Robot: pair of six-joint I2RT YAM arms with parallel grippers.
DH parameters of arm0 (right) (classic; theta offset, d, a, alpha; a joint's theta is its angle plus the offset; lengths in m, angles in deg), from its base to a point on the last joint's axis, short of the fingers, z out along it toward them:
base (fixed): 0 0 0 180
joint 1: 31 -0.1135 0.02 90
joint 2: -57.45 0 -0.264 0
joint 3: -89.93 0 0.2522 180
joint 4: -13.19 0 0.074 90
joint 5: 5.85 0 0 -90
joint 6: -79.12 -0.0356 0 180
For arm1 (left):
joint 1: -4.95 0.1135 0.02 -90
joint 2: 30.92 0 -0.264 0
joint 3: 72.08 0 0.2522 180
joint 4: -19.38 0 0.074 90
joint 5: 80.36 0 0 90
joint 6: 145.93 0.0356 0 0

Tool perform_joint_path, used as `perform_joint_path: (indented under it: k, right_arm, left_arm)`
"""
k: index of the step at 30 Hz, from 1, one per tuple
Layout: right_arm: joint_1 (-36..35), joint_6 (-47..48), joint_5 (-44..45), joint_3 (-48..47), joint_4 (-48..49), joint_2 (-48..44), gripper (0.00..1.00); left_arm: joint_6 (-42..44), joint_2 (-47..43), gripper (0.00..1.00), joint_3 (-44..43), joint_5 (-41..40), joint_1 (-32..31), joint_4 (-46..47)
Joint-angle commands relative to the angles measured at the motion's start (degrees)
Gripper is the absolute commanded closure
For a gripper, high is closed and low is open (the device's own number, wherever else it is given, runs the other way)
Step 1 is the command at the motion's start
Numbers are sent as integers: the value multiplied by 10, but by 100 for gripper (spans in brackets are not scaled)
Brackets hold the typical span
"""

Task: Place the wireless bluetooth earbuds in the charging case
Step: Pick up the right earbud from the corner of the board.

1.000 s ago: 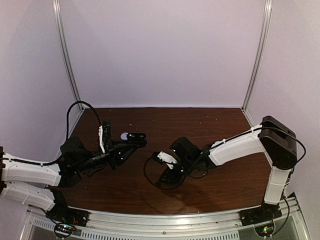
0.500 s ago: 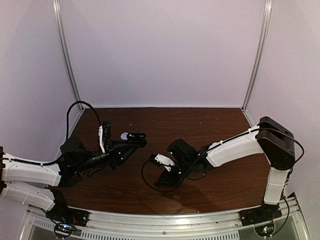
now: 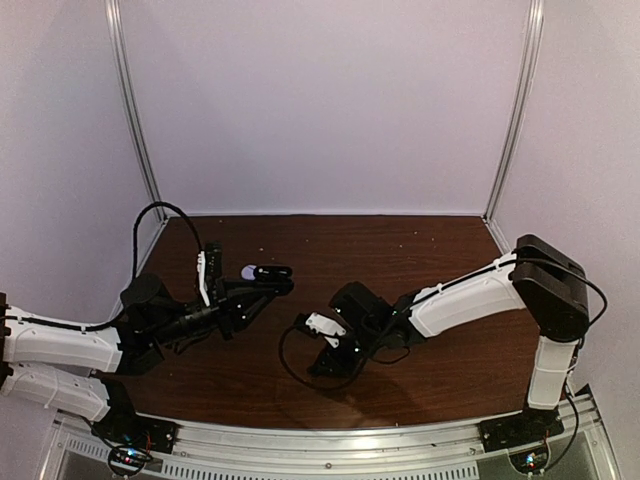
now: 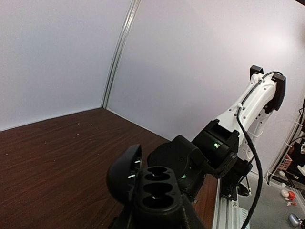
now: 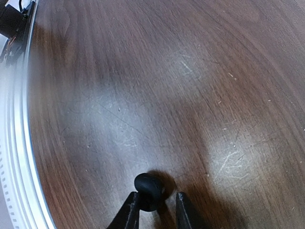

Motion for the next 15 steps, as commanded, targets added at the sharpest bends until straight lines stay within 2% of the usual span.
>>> perform_joint_path:
  k: [1, 3, 6, 7, 10, 15]
  right_arm:
    - [-7, 6, 7, -12, -10, 10, 75]
    - [-8, 6, 7, -15, -11, 10, 78]
    - [-9, 5, 6, -23, -21, 14, 93]
    - [-9, 7, 2, -24, -23, 13, 95]
    - [-10, 11, 1, -19, -17, 2, 100]
    - [-9, 23, 12, -7, -13, -40, 100]
  left_arm:
    - [10, -4, 100, -10, 7, 4, 22]
    - [11, -6, 100, -10, 7, 4, 22]
    - [13, -8, 100, -8, 4, 4, 22]
    - [13, -9, 100, -7, 0, 4, 21]
    - [16, -12, 100, -6, -5, 4, 21]
    - [26, -22, 100, -3, -17, 4, 19]
